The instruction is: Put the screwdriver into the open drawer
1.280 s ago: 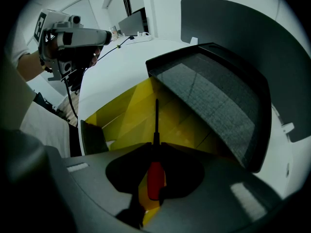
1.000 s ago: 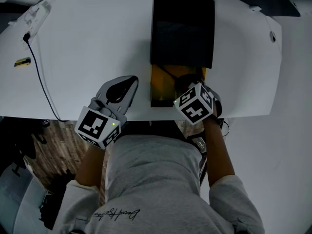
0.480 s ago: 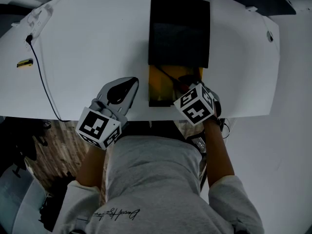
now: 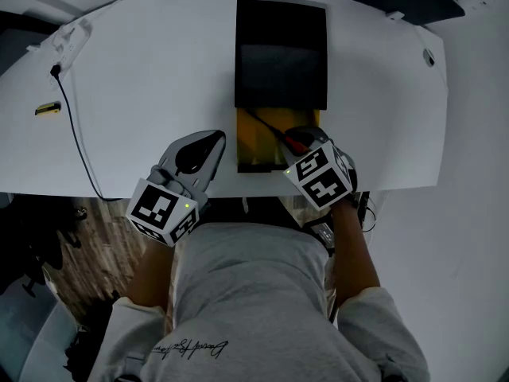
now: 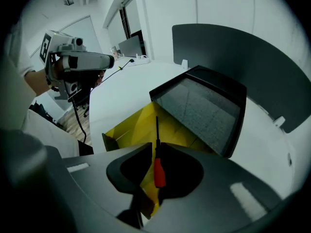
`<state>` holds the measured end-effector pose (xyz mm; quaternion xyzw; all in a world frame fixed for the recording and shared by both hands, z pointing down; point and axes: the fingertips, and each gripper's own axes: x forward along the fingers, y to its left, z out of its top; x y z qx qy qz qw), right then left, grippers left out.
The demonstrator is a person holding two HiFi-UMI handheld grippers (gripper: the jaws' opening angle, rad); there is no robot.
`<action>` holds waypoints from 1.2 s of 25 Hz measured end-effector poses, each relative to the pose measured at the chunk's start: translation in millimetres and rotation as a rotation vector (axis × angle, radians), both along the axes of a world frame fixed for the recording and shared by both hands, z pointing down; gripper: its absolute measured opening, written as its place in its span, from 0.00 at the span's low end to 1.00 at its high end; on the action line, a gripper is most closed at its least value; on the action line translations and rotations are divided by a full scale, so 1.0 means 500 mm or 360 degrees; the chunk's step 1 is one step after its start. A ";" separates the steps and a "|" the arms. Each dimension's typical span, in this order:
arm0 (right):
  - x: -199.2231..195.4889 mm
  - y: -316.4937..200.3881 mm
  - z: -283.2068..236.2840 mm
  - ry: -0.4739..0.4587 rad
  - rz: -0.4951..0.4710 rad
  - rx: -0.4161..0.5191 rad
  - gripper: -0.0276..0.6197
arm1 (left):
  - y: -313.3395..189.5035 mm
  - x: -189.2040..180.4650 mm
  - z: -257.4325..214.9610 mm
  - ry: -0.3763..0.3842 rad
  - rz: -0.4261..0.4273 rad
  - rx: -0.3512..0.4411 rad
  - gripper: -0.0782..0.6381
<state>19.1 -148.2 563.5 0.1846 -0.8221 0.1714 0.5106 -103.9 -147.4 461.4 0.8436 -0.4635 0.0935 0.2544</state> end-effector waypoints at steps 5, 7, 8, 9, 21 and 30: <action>0.004 0.001 -0.050 -0.0090 0.0034 0.0072 0.12 | 0.011 0.017 -0.030 -0.0017 0.0017 0.0038 0.11; 0.009 0.001 -0.073 -0.0132 0.0067 0.0099 0.09 | 0.017 0.027 -0.040 -0.0027 0.0030 0.0051 0.11; 0.014 0.002 -0.085 -0.0154 0.0089 0.0110 0.08 | 0.020 0.032 -0.045 -0.0031 0.0036 0.0056 0.11; 0.019 0.002 -0.095 -0.0175 0.0110 0.0120 0.07 | 0.023 0.037 -0.051 -0.0033 0.0041 0.0063 0.11; 0.049 0.012 -0.235 -0.0506 0.0241 0.0281 0.06 | 0.041 0.080 -0.128 -0.0036 0.0040 0.0168 0.11; 0.044 0.024 -0.298 -0.0705 0.0257 0.0316 0.06 | 0.040 0.094 -0.158 -0.0065 0.0045 0.0213 0.11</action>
